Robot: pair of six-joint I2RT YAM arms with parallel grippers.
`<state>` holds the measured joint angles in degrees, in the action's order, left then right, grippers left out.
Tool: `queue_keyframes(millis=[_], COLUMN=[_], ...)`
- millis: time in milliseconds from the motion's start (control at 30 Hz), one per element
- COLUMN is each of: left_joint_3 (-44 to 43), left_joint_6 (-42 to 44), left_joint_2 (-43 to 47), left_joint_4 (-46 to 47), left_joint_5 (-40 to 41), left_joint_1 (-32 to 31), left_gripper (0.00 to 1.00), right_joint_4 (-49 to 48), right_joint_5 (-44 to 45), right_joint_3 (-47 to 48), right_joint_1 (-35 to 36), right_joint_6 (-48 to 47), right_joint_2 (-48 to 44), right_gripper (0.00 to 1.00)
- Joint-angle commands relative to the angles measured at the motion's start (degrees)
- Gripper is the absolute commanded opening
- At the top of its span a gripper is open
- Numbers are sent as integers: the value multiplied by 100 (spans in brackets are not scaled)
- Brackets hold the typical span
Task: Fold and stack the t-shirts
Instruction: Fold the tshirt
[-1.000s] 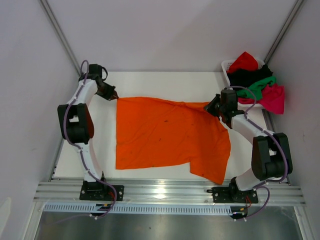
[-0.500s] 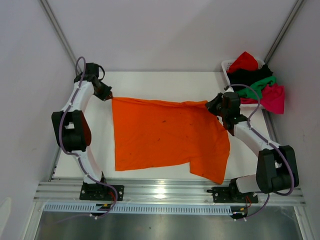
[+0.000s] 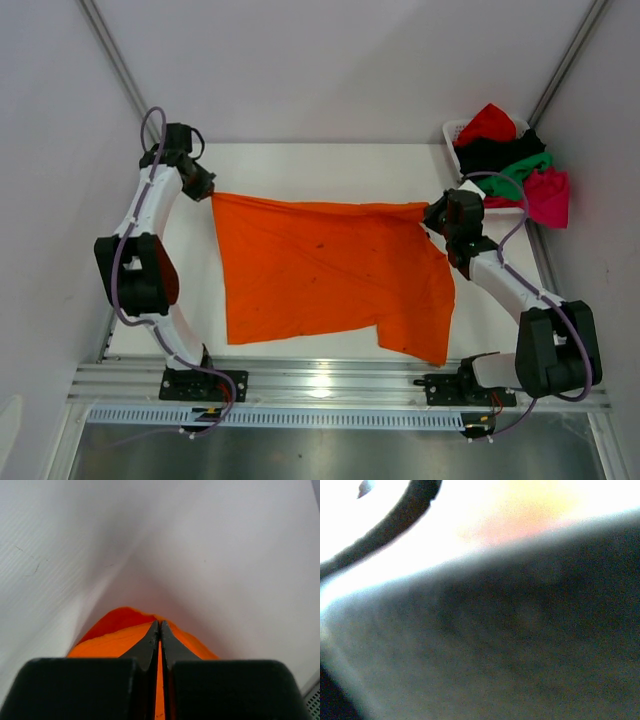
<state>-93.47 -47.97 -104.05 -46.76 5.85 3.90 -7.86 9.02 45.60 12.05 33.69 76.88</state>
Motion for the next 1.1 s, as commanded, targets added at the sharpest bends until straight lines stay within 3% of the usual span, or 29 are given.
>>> queue_keyframes(millis=[0,333,633,833,1067], left_joint_3=[66,1216,2489,3132,3484], left_joint_6=[393,358,297,51,-274], left_joint_2=[569,1501,1976,2600,3338], left_joint_4=[194,150,369,335,-86], left_joint_5=[198,-216,-260,197,1057], left_joint_1=[49,-144,-811,-1198,-1216], left_gripper=[1,1,1,1,1], right_joint_4=[-523,-427,-181,108,381], right_joint_5=[92,136,241,364,452], right_joint_3=[-157,-315,-412,-535,-702], right_joint_1=[34,245,587,728,798], right_joint_6=[-126,-65,-47,-73,-56], right_joint_2=[-270,-551,-894,-1245,-1640], right_gripper=[0,0,0,0,0])
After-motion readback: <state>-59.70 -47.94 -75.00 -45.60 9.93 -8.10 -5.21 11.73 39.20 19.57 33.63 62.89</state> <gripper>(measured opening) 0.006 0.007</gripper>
